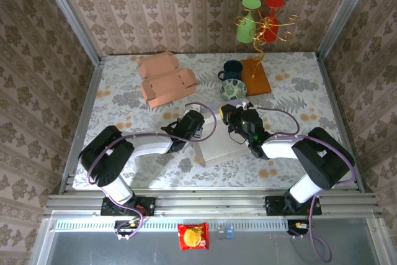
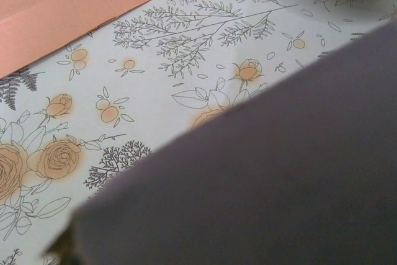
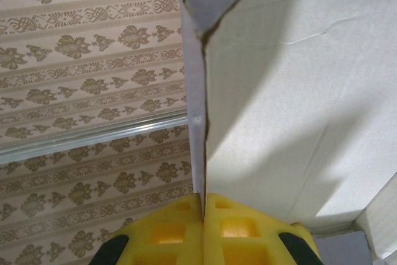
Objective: Fold the paper box
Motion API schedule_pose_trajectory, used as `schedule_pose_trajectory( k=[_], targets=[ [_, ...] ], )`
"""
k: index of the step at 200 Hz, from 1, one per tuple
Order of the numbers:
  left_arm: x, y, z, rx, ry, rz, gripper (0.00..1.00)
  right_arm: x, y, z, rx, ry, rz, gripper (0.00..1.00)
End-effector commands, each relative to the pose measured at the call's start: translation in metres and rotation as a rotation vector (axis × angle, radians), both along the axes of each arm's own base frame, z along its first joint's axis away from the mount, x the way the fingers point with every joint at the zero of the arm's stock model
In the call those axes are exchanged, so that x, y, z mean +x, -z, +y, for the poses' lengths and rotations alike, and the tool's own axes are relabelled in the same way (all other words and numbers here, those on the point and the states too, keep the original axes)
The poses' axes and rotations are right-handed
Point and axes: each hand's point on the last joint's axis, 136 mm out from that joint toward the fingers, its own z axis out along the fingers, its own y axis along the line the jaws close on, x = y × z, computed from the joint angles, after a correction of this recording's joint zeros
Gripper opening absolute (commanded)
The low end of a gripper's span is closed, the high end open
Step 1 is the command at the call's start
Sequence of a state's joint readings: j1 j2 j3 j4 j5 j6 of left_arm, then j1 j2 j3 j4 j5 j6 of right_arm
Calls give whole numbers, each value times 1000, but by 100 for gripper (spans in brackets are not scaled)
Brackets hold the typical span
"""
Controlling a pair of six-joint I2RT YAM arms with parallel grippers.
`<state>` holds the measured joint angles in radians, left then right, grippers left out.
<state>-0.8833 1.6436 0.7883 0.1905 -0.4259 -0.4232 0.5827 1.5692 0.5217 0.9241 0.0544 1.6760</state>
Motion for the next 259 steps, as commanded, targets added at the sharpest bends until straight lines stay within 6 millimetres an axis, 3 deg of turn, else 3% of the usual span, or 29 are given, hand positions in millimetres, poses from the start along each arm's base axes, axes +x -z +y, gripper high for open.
schedule_pose_trajectory(
  k=[1, 29, 59, 95, 129, 162, 190, 226, 259],
  targets=[
    [8, -13, -10, -21, -14, -41, 0, -17, 24, 6, -52, -38, 84, 0],
    [8, -13, -8, 8, 1, -54, 0, -19, 20, 2, -96, -39, 80, 21],
    [7, -15, -4, 38, 24, -84, 0, -21, 6, -12, -213, -83, 65, 54],
    [7, -17, 1, 94, 59, -119, 0, -37, -40, -40, -399, -179, -15, 75],
    [8, -17, 10, 147, 101, -148, 0, -55, -65, -75, -531, -209, -103, 75],
    [9, -14, 19, 172, 200, -140, 0, -59, -63, -110, -740, -246, -169, 62],
    [10, -8, 27, 148, 308, -74, 0, -51, -52, -126, -921, -265, -235, 51],
    [12, -6, 41, 102, 397, -14, 0, -33, -39, -133, -1069, -301, -324, 44],
    [17, -6, 54, 19, 433, 39, 0, -18, -20, -109, -1119, -494, -461, 44]
  ],
)
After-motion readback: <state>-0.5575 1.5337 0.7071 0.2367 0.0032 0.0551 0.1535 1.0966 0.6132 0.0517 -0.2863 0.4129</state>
